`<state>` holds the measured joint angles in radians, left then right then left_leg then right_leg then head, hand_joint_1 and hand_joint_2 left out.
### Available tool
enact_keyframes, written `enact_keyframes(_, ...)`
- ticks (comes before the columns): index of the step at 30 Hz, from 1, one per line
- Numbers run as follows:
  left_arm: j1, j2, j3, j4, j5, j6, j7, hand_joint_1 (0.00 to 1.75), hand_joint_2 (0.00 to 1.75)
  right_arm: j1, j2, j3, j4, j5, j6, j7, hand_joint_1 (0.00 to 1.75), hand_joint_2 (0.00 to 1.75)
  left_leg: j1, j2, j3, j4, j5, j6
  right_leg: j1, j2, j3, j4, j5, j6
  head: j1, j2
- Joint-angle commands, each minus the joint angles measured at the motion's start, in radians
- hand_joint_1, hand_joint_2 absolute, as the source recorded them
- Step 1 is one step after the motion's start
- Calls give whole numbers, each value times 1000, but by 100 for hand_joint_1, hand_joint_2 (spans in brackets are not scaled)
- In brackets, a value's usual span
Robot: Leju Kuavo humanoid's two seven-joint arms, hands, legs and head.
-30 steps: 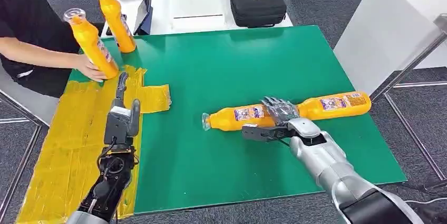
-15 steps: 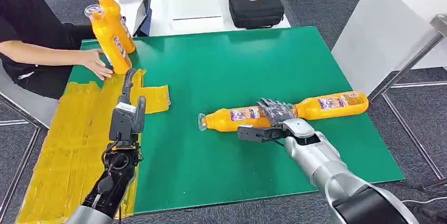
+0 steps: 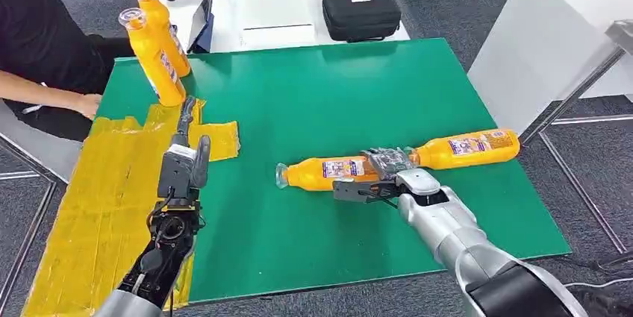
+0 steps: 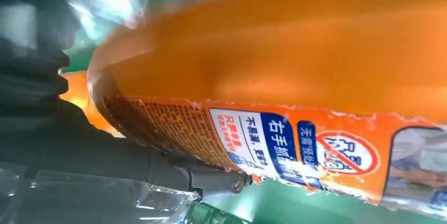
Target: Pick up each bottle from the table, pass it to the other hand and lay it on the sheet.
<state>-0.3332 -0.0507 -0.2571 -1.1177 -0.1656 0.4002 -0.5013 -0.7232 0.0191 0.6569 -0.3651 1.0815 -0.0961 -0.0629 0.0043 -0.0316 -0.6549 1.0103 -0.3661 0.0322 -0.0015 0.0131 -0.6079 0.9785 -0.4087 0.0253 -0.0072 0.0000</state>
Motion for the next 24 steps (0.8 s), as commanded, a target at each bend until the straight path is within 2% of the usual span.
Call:
enact_keyframes(1,-72,0,-32,61,30,6,10,0,0,93,39,75,103,28,62,-3,175,175,1,-2,4,-2,0,-2,2,-5,6,-3,-1,-1,0,0)
enact_keyframes(4,-62,-1,-33,59,32,8,6,0,0,104,34,78,106,32,58,-1,175,175,1,3,8,-2,-2,-4,2,0,8,-3,-1,-1,0,0)
enact_keyframes(8,-64,-12,-30,53,70,-15,21,0,0,103,30,69,103,25,58,0,175,175,1,2,13,-2,-3,-5,2,-1,10,-3,-2,-3,0,0)
enact_keyframes(12,-51,-19,18,46,265,-154,106,0,0,87,28,6,78,-23,-23,-2,175,175,2,3,18,-2,-6,-7,2,0,8,-2,-5,-5,0,0)
enact_keyframes(13,-39,-17,36,38,325,-191,119,0,175,78,25,-22,64,-46,-51,-10,175,175,1,3,18,-2,-6,-7,2,0,8,-3,-6,-7,0,0)
enact_keyframes(14,-31,-10,38,35,336,-194,121,0,175,70,24,-44,55,-65,-65,-15,175,175,2,5,19,-1,-7,-6,3,3,9,-2,-7,-6,0,0)
enact_keyframes(15,-11,-14,60,18,377,-205,127,0,175,67,21,-105,18,-120,-140,-45,175,175,1,5,18,-3,-7,-6,2,2,9,-3,-6,-6,0,0)
enact_keyframes(16,0,-13,68,7,399,-219,136,0,175,57,19,-134,-3,-146,-151,-58,175,175,1,7,19,-2,-8,-6,2,6,18,-3,-5,-5,0,0)
enact_keyframes(18,26,-13,88,-17,445,-243,147,0,175,75,8,-224,-122,-211,-244,-102,175,175,0,10,17,-2,-7,-6,2,6,16,-1,-3,-5,0,0)
enact_keyframes(22,38,-19,109,-12,543,-299,165,0,175,161,-25,-319,-424,-229,-269,-90,175,175,0,11,12,0,-7,-5,1,7,10,1,-3,-6,0,0)
enact_keyframes(24,42,-19,110,-7,586,-324,174,0,175,186,-31,-341,-486,-230,-269,-89,175,175,0,9,6,0,-4,-4,1,4,6,2,-2,-5,0,0)
